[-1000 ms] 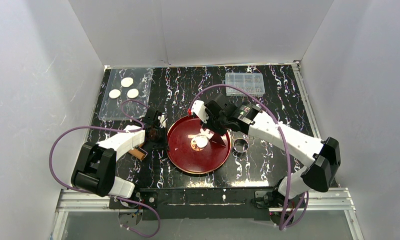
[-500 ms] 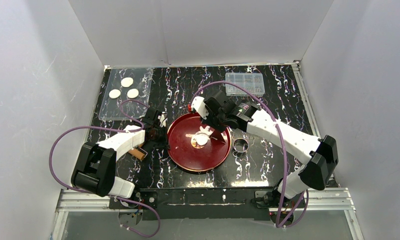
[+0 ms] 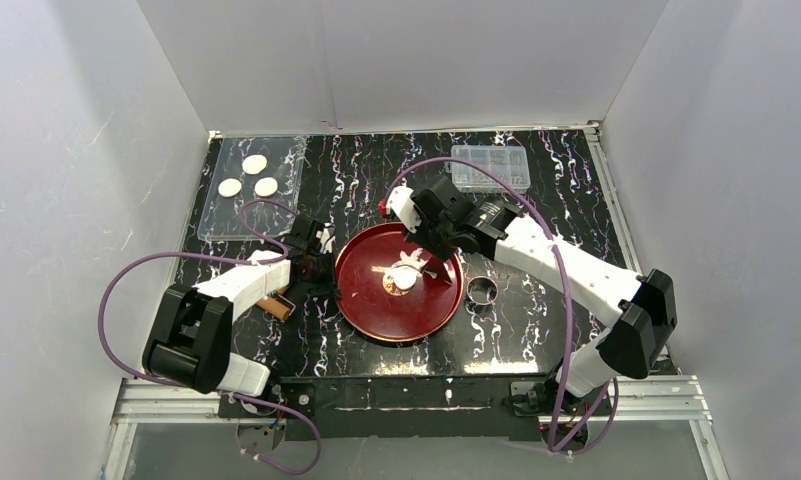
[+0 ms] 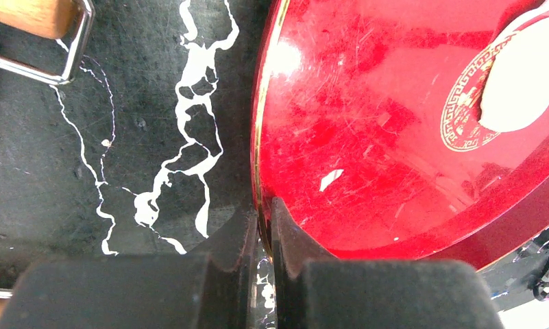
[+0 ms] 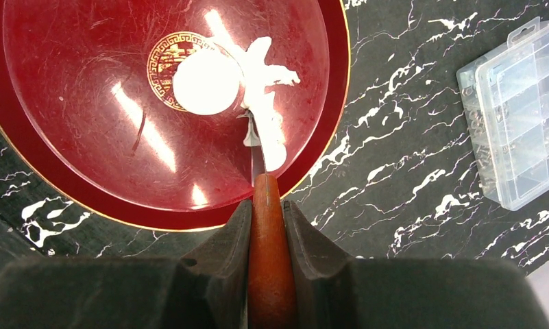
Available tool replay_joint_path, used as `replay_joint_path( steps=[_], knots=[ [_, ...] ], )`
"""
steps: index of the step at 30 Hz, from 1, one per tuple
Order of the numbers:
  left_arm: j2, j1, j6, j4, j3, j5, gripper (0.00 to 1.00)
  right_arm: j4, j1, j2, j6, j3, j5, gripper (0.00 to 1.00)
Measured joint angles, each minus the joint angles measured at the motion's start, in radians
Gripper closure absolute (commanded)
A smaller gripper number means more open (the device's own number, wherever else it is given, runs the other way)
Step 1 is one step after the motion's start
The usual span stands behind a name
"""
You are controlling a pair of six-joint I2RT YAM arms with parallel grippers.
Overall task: Roll out the dumpling wrappers from the dough
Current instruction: Remove the dumpling wrapper from the work surface.
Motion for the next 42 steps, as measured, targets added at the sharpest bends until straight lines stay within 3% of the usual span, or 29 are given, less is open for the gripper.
replay_joint_path(
  steps=[9, 26, 42],
  knots=[
    [0.000, 0.000, 0.001, 0.003, 0.001, 0.005, 1.00, -0.029, -0.012, -0.023, 0.031, 0.000, -0.017, 0.99],
    [0.027, -0.002, 0.098, -0.085, 0.018, 0.026, 1.00, -0.167, -0.060, -0.212, 0.097, -0.037, -0.036, 0.99],
    [0.037, -0.002, 0.128, -0.105, 0.026, 0.027, 1.00, -0.166, -0.060, -0.216, 0.152, 0.015, -0.094, 0.99]
  ],
)
